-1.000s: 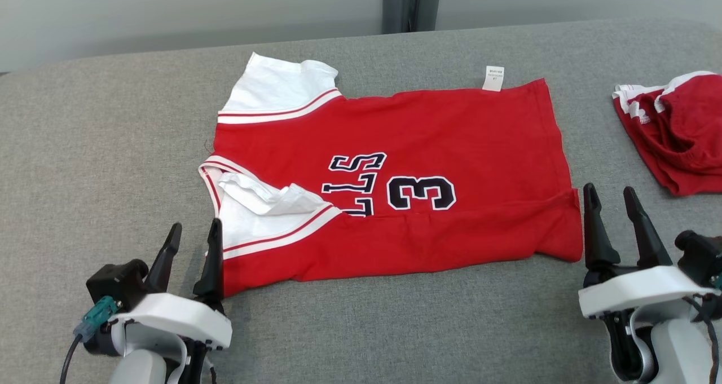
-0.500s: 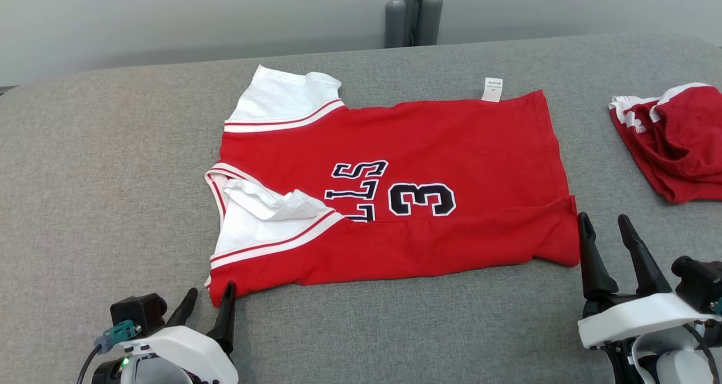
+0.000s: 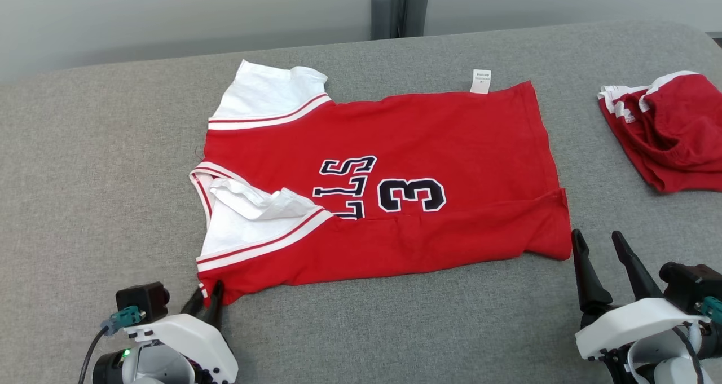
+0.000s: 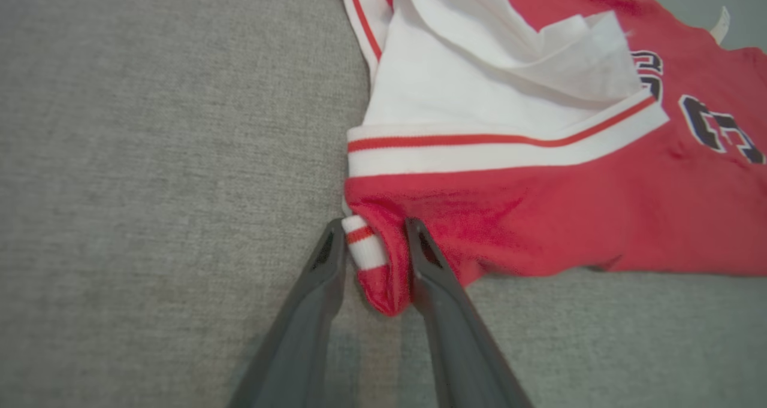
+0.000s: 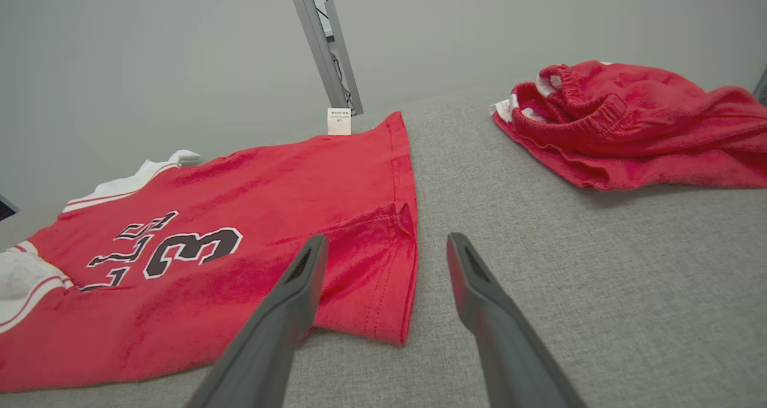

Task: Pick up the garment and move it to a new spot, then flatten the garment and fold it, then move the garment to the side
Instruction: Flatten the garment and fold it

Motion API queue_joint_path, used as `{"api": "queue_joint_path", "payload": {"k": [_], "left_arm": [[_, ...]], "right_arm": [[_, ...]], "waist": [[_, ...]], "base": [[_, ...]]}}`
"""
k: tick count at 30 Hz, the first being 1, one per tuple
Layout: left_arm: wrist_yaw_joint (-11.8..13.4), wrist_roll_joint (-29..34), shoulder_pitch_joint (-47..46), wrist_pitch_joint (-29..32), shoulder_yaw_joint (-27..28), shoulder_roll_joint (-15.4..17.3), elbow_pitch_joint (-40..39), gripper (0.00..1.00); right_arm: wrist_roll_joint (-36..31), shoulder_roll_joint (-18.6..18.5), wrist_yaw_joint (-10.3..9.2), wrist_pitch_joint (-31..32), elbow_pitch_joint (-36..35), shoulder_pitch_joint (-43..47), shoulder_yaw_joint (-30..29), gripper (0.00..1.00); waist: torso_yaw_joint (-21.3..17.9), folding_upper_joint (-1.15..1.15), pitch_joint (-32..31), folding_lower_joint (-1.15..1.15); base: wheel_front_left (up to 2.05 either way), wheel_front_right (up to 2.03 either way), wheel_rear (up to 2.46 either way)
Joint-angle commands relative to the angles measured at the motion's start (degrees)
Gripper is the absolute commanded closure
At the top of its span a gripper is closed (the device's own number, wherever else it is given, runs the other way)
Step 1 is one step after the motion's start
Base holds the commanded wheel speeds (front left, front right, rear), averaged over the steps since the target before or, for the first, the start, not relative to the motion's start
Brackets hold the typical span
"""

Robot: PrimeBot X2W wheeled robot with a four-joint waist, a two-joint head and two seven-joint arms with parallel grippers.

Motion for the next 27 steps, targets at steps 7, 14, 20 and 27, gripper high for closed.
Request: {"api": "queue_joint_path", "payload": {"k": [7, 14, 20, 27], "left_arm": [[-0.4, -0.1, -0.6, -2.1, -0.3, 0.5, -2.5, 1.00], [0.5, 0.1, 0.0, -3.2, -0.2, 0.9, -9.2, 1.00], [1.0, 0.1, 0.3, -2.7, -0.8, 0.8, -11.1, 1.00], [1.4, 0.0, 0.6, -3.7, -0.6, 1.1, -11.8, 1.00]], "right_arm": [[-4.8, -0.2, 0.01, 3.0, 4.3, -1.2, -1.4, 0.00], [-4.5, -0.2, 0.01, 6.1, 13.6, -6.3, -2.1, 0.00], [-2.7, -0.1, 0.01, 8.5, 21.9, -10.1, 1.4, 0.30], [0.9, -0.2, 0.00, 8.5, 26.2, -13.1, 2.5, 1.00]], "waist": [[0.7, 0.00, 0.1, 0.00], [2.3, 0.00, 0.3, 0.00], [3.0, 0.00, 0.5, 0.00], [2.8, 0.00, 0.4, 0.00]], "base": [[0.00, 0.00, 0.00], [0.00, 0.00, 0.00], [0.00, 0.00, 0.00], [0.00, 0.00, 0.00]]}}
